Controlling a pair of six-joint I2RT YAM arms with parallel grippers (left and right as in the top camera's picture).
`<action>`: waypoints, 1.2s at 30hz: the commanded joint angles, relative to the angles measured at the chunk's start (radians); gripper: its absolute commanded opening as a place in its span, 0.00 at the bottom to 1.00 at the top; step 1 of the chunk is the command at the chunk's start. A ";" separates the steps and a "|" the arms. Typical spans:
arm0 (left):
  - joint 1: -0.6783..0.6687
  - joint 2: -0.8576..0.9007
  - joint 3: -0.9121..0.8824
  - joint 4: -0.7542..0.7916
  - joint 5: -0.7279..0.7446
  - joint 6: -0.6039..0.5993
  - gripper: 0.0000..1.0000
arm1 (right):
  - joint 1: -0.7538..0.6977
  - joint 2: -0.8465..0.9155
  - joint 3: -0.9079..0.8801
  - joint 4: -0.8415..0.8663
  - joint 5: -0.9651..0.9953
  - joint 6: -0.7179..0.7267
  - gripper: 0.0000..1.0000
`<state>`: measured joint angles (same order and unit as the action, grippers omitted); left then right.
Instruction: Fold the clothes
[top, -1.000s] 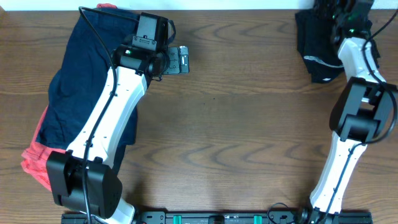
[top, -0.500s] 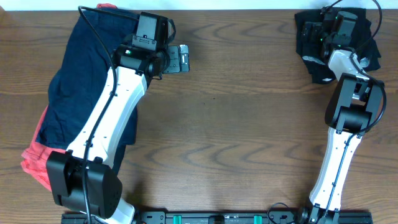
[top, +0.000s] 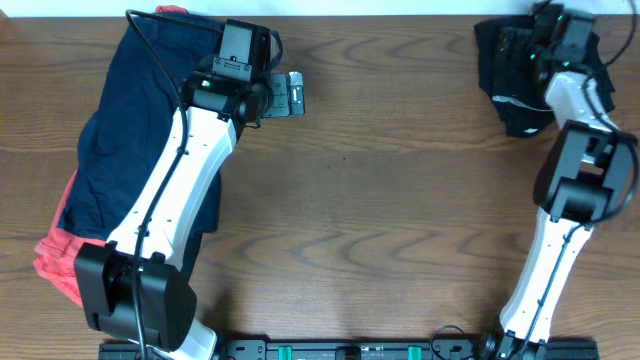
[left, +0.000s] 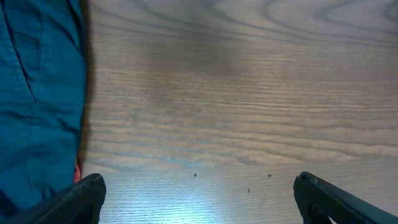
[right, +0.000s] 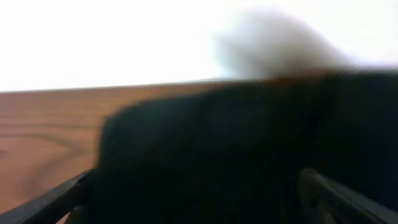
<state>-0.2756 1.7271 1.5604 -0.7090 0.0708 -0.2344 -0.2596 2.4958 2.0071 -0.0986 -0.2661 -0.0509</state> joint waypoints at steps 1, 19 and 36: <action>0.004 0.007 0.010 -0.001 -0.012 0.013 0.98 | 0.002 -0.206 0.007 -0.057 -0.015 0.013 0.99; 0.004 0.007 0.010 -0.001 -0.012 0.013 0.98 | 0.189 -0.673 0.007 -0.751 -0.402 0.013 0.99; 0.004 0.007 0.010 -0.001 -0.012 0.013 0.98 | 0.267 -0.678 0.007 -0.845 -0.368 0.009 0.99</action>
<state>-0.2756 1.7271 1.5604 -0.7086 0.0708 -0.2344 0.0147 1.8446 2.0167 -0.9413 -0.6476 -0.0395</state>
